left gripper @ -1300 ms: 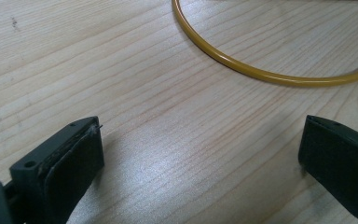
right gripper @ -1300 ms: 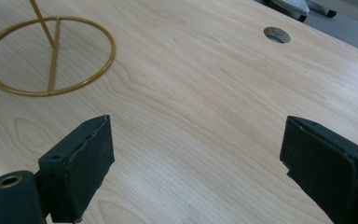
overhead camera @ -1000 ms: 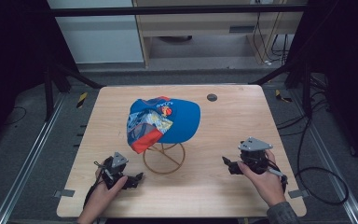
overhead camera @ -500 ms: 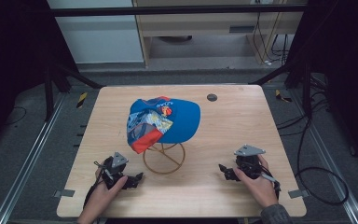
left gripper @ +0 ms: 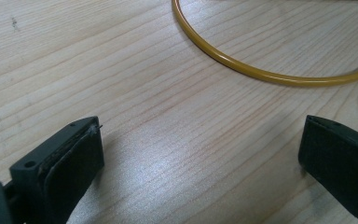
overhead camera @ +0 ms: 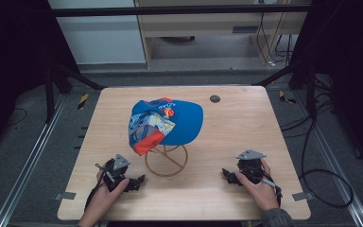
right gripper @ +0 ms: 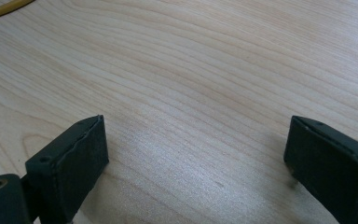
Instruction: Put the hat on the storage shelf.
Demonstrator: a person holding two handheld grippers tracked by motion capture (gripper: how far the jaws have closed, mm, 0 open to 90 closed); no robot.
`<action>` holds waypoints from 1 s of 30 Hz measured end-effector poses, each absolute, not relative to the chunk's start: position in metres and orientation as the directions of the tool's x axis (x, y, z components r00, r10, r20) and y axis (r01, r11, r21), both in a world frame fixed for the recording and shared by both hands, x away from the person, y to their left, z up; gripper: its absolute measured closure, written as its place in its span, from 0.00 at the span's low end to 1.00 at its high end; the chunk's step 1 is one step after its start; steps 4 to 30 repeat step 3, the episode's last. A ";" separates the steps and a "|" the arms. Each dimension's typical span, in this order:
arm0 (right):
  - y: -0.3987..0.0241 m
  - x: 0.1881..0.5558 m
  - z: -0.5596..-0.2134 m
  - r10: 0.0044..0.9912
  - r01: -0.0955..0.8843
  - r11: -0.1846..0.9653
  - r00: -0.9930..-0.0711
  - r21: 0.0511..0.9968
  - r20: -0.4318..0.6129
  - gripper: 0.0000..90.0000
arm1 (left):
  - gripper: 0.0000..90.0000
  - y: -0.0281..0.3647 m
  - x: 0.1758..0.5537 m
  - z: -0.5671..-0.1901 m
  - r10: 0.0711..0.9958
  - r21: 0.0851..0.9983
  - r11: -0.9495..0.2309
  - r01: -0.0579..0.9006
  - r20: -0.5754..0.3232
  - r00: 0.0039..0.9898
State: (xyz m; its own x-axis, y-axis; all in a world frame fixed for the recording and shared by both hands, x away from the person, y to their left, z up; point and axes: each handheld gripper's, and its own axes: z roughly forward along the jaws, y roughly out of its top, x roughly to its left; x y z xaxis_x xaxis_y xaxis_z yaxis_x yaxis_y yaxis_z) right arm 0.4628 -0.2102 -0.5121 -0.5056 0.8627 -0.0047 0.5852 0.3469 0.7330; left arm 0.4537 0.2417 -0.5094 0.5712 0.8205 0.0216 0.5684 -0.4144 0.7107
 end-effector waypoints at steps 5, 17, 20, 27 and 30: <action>-0.210 0.463 -0.512 0.865 0.587 0.345 -0.502 0.733 -0.004 0.07 | 0.00 0.242 0.454 -0.509 0.821 0.711 -0.414 0.568 0.021 0.571; -0.210 0.463 -0.512 0.865 0.587 0.345 -0.502 0.733 -0.004 0.07 | 0.00 0.242 0.454 -0.509 0.821 0.711 -0.414 0.568 0.021 0.571; -0.210 0.463 -0.512 0.865 0.587 0.345 -0.502 0.733 -0.004 0.07 | 0.00 0.242 0.454 -0.509 0.821 0.711 -0.414 0.568 0.021 0.571; -0.210 0.463 -0.512 0.865 0.587 0.345 -0.502 0.733 -0.004 0.07 | 0.00 0.242 0.454 -0.509 0.821 0.711 -0.414 0.568 0.021 0.571; -0.210 0.463 -0.512 0.865 0.587 0.345 -0.502 0.733 -0.004 0.07 | 0.00 0.242 0.454 -0.509 0.821 0.711 -0.414 0.568 0.021 0.571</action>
